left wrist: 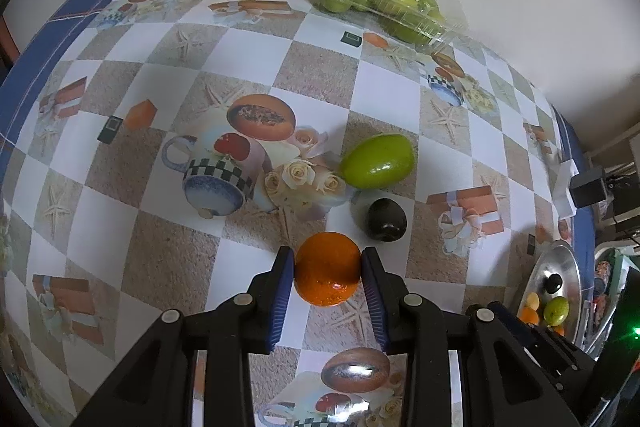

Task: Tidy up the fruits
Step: 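Lift the orange and kiwi above the table with both tools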

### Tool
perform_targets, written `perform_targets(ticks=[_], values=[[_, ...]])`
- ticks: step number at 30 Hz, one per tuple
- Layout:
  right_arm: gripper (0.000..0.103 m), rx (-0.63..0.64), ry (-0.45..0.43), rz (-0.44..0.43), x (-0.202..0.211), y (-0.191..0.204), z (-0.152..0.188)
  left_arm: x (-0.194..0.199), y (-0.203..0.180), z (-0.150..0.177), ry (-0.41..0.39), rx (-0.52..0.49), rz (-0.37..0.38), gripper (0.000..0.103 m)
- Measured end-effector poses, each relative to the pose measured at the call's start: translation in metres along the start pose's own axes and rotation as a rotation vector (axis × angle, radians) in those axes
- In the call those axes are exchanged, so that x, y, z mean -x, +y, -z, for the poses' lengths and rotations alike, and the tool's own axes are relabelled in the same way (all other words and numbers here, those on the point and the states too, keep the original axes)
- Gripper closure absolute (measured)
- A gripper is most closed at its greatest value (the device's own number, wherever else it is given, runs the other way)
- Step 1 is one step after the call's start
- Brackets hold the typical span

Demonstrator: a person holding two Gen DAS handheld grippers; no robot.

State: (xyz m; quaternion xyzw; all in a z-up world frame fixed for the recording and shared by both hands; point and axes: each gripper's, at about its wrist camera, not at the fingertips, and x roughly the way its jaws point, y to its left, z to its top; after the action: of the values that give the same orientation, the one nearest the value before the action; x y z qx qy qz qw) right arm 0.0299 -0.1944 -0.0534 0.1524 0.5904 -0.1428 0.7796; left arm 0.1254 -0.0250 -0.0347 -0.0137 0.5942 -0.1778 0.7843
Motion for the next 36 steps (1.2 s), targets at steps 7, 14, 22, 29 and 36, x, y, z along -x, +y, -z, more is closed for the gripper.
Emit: perform_targets(ticks=[7,14,22,29,36], values=[[0.08,0.016,0.027,-0.004,-0.004,0.007,0.003,0.003,-0.002,0.002,0.002,-0.004,-0.003,0.066],[0.08,0.03,0.048,-0.007,-0.004,0.012,0.01,0.008,-0.005,0.003,-0.004,-0.007,-0.008,0.066],[0.073,0.005,0.044,-0.034,0.005,0.006,0.023,0.017,-0.009,0.011,-0.008,-0.019,-0.007,0.066],[0.07,0.015,0.042,-0.038,0.013,0.001,0.038,0.018,-0.012,0.018,0.002,-0.029,-0.009,0.066],[0.07,0.005,0.049,-0.04,0.002,0.005,0.031,0.017,-0.009,0.019,0.008,-0.019,-0.025,0.066]])
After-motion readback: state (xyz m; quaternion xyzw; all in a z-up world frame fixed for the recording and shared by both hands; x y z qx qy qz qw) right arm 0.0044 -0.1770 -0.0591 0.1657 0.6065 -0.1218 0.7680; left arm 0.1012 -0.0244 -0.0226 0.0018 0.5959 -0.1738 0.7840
